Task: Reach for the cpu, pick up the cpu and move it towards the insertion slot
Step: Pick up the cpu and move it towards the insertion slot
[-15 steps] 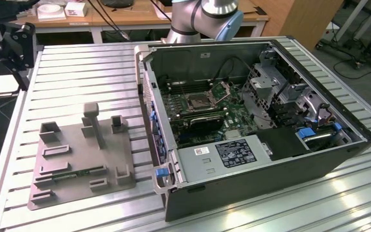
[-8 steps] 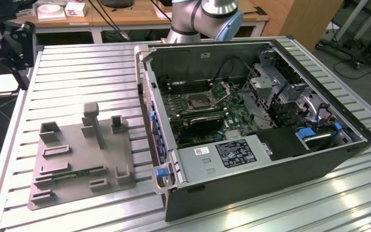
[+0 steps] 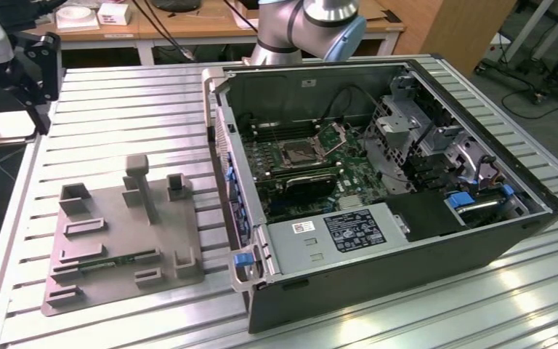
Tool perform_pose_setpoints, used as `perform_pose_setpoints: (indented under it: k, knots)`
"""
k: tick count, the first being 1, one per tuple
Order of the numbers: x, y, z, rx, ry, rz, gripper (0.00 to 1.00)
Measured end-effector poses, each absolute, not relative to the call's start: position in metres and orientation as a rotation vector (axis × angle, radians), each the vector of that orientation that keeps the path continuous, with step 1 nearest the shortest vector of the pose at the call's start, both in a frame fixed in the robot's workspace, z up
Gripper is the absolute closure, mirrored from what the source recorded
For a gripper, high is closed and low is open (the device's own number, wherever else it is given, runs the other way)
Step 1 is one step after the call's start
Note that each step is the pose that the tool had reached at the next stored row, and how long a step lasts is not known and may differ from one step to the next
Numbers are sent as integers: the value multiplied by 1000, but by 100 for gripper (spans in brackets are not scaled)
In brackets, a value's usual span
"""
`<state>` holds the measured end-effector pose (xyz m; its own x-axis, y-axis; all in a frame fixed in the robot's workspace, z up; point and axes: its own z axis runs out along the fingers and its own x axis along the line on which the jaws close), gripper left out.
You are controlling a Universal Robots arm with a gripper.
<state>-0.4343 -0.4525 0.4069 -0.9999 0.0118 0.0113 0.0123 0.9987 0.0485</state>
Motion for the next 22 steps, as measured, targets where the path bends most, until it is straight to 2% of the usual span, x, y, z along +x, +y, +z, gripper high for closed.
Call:
perform_pose_setpoints:
  k: [22]
  knots:
    - [-405, -453, 407, -19, -3130, -76, 45]
